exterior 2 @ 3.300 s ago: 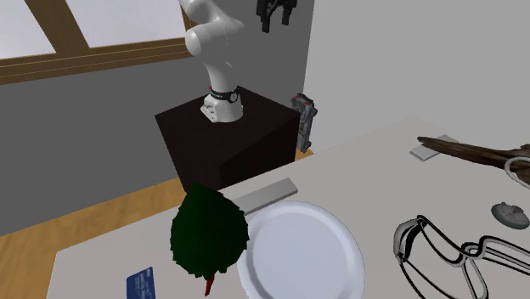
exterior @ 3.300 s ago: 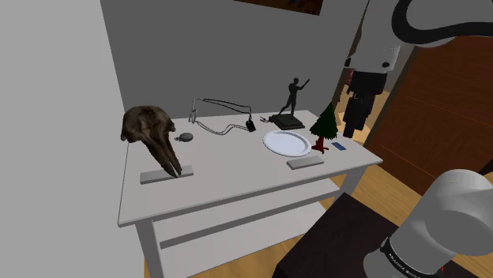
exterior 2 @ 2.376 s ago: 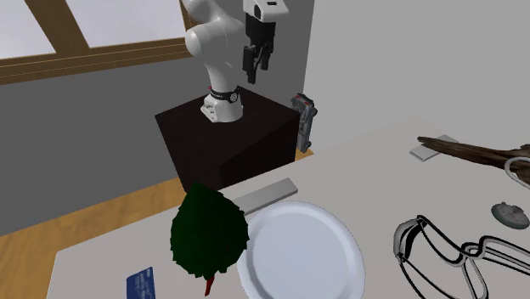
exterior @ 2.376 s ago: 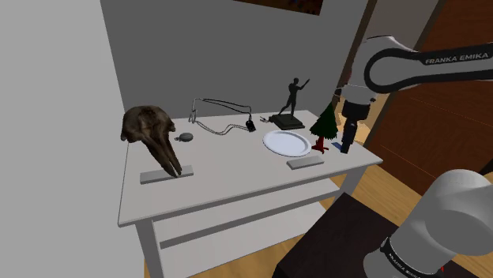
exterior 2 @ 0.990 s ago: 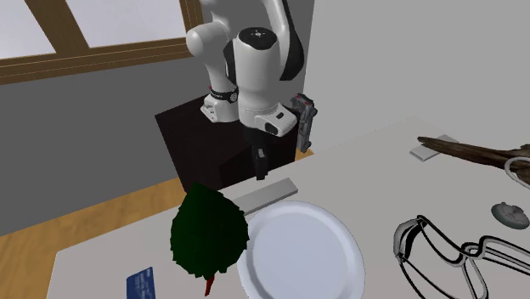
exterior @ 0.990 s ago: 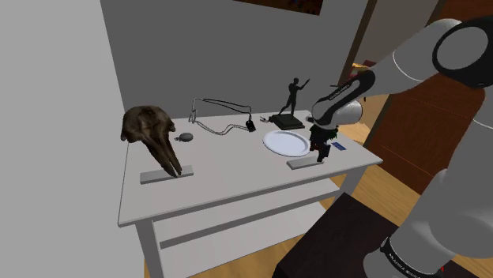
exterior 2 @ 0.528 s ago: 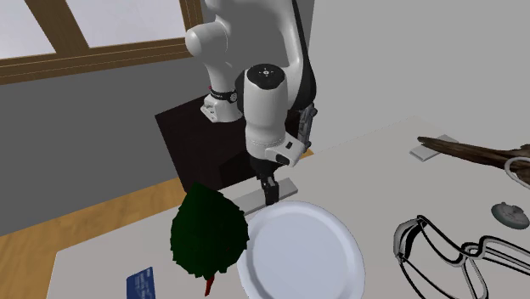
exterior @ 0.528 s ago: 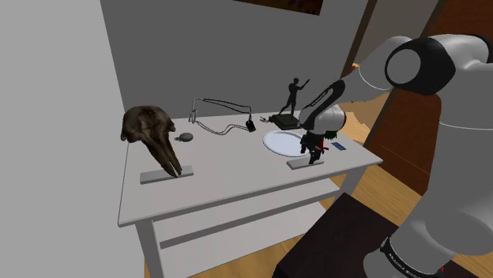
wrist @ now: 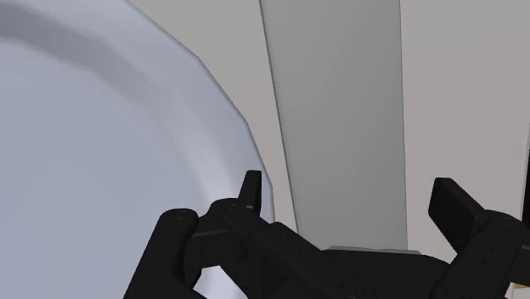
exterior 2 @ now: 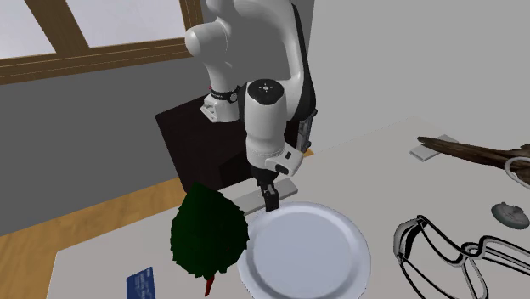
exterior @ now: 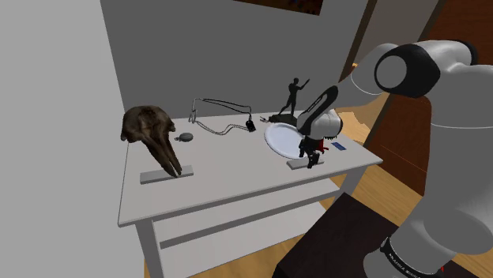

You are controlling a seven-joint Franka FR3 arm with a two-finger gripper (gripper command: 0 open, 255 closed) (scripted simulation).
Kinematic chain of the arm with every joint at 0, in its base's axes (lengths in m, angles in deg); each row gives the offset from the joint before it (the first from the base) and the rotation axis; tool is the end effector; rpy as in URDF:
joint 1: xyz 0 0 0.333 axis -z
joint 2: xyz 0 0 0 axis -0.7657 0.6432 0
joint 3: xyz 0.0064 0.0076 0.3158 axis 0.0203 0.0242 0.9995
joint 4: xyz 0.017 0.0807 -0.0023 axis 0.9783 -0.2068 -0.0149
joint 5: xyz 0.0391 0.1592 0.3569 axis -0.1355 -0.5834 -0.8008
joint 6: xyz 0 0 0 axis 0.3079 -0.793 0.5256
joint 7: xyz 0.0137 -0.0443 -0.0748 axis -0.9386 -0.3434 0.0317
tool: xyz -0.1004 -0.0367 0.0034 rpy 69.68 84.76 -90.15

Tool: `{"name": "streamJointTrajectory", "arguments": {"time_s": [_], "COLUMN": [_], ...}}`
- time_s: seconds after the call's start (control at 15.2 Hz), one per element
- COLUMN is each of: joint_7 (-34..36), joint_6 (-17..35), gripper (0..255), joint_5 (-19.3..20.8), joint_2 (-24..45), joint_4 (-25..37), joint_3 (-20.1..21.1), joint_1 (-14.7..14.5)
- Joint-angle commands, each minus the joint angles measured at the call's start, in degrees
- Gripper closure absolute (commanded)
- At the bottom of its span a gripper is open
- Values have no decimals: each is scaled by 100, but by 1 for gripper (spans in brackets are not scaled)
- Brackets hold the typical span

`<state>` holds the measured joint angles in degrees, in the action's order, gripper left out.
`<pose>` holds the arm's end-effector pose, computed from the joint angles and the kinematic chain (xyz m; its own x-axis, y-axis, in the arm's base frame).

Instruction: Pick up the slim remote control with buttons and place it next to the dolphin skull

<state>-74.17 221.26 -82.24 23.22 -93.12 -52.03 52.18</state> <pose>0.4779 -0.2495 0.1856 0.5021 0.8648 -0.0012 0.8646 -0.5020 -0.0190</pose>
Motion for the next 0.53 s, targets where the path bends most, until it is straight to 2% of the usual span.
{"name": "streamJointTrajectory", "arguments": {"time_s": [0.0, 0.2, 0.26, 0.46], "joint_7": [-7, -7, -6, -4], "joint_6": [6, 6, 6, 3], "gripper": [0, 0, 255, 255], "joint_5": [-7, -7, -7, -5], "joint_2": [9, 9, 10, 10], "joint_4": [-4, -4, -3, -2], "joint_3": [6, 6, 7, 5], "joint_1": [4, 4, 4, 3]}}
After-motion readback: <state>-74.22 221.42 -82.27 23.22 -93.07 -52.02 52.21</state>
